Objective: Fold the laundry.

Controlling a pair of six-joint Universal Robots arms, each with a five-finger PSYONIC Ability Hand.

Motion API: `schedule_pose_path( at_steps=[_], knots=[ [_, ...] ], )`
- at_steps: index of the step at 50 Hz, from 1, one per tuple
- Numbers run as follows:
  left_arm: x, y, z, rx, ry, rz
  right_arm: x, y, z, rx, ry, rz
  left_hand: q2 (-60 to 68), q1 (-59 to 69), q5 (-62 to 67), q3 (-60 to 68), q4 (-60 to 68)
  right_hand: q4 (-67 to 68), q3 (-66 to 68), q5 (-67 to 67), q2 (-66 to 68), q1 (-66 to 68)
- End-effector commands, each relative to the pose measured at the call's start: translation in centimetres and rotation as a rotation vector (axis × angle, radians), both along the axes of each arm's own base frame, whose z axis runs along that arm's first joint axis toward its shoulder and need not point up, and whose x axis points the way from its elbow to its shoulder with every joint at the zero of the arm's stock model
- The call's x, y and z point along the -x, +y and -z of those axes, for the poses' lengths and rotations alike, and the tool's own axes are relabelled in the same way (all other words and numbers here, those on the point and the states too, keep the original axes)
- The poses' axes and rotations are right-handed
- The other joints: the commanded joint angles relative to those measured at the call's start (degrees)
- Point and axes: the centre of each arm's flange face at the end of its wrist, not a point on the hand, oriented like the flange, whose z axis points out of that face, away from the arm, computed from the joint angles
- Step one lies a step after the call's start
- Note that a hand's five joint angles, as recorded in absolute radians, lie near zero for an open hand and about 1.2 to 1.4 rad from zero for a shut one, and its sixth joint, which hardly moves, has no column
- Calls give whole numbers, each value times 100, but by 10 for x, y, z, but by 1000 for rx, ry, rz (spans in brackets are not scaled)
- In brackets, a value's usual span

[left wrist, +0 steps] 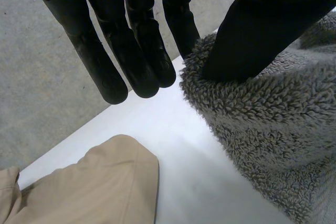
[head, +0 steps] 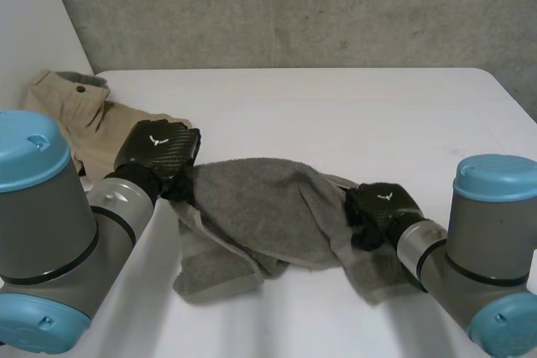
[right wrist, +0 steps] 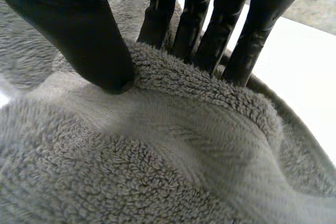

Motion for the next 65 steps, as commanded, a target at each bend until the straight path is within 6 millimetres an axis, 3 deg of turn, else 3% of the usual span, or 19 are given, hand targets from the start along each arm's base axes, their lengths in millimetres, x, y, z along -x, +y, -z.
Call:
schedule_pose_path(
  at_steps=[1, 5, 10, 20, 23, 27, 28, 31, 35, 41, 42, 43, 45, 46, 48, 51, 56, 65],
  knots=[
    [-1, 2, -8, 18, 9, 1, 1, -16, -55, 179, -26, 12, 1146, 1441, 1527, 1167, 1134, 1352, 1364, 1512, 1307, 2384],
    [-5, 5, -27, 67, 35, -6, 21, -22, -100, 276, 63, -3, 1146, 1441, 1527, 1167, 1134, 1352, 1364, 1512, 1307, 2384],
    [-17, 5, -46, 107, 55, -34, 45, -30, -128, 281, 227, -46, 1146, 1441, 1527, 1167, 1134, 1352, 1364, 1512, 1307, 2384],
    [-20, 20, -45, 6, 20, 35, 61, -43, -179, 302, 247, -49, 1146, 1441, 1527, 1167, 1134, 1352, 1364, 1512, 1307, 2384],
    [-21, 17, -42, -3, 20, 38, 59, -47, -176, 294, 248, -54, 1146, 1441, 1527, 1167, 1134, 1352, 1364, 1512, 1307, 2384],
    [-15, 6, -27, -22, 7, 40, 54, -70, -136, 198, 265, -71, 1146, 1441, 1527, 1167, 1134, 1352, 1364, 1512, 1307, 2384],
    [-13, 1, -22, -27, 2, 39, 51, -81, -124, 191, 268, -71, 1146, 1441, 1527, 1167, 1134, 1352, 1364, 1512, 1307, 2384],
    [-3, -18, -2, -36, -10, 37, 45, -96, -108, 205, 272, -66, 1146, 1441, 1527, 1167, 1134, 1352, 1364, 1512, 1307, 2384],
    [9, -42, 20, -38, -44, 42, 39, -135, -84, 278, 312, 12, 1146, 1441, 1527, 1167, 1134, 1352, 1364, 1512, 1307, 2384],
    [23, -77, 35, 21, -72, 43, 41, -172, -76, 397, 331, 138, 463, 759, 845, 485, 451, 1352, 1364, 1512, 1307, 2384],
    [24, -79, 35, 32, -67, 43, 42, -179, -79, 444, 325, 167, 9, 304, 390, 30, -3, 725, 737, 885, 680, 1757],
    [26, -84, 34, 58, -58, 44, 41, -180, -81, 463, 321, 174, -1894, -1599, -1513, -1873, -1906, -363, -352, -203, -408, 668],
    [28, -86, 32, 83, -50, 42, 42, -184, -86, 503, 308, 200, -4022, -3726, -3640, -4000, -4034, -3953, -3942, -3793, -3998, -2921],
    [28, -87, 30, 101, -42, 36, 41, -184, -88, 512, 306, 203, -5854, -5559, -5473, -5833, -5866, -4640, -4629, -4480, -4685, -3608],
    [28, -86, 27, 110, -38, 37, 42, -182, -93, 520, 304, 207, -5834, -5539, -5453, -5813, -5846, -5451, -5440, -5291, -5496, -4419],
    [25, -80, 17, 118, -29, 38, 40, -168, -106, 524, 297, 200, -5854, -5559, -5473, -5833, -5866, -5648, -5636, -5488, -5693, -4616],
    [17, -63, 8, 106, -30, 38, 42, -130, -115, 490, 312, 161, -5783, -5487, -5401, -5761, -5795, -5648, -5636, -5488, -5693, -4616],
    [2, -21, 19, -66, -11, 24, 36, -58, -73, 291, 352, -84, -5547, -5251, -5165, -5526, -5559, -4481, -4469, -4321, -4525, -3449]
  ],
)
